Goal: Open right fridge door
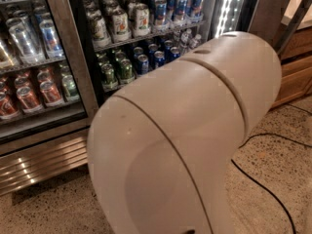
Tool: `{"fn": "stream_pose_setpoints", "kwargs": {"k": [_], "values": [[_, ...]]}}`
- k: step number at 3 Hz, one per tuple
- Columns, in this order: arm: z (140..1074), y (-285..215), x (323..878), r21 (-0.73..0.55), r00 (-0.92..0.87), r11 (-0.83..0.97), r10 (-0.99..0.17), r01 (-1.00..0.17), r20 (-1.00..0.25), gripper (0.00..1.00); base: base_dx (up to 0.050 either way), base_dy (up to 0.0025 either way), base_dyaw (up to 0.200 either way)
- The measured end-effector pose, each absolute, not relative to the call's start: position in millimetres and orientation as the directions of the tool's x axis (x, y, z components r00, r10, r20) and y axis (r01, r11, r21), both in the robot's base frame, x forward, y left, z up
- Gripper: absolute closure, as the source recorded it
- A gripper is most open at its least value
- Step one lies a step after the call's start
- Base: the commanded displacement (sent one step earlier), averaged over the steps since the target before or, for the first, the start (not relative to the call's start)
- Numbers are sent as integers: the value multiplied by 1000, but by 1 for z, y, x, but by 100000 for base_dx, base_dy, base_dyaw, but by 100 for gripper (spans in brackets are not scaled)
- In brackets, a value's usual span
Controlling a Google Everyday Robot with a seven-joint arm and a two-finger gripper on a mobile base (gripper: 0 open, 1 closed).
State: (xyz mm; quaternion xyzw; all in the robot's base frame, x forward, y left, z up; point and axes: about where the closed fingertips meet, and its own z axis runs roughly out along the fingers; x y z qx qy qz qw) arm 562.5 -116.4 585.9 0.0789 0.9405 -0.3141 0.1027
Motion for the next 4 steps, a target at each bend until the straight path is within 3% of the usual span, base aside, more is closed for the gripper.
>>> {"fn": "stream_pose_setpoints", "kwargs": {"k": [3, 4], "values": [[548, -282, 373, -473, -810, 693, 581, 544, -80, 100, 0, 0, 0], [548, -283, 371, -474, -827, 713, 558, 517, -62, 100, 0, 0, 0]]}}
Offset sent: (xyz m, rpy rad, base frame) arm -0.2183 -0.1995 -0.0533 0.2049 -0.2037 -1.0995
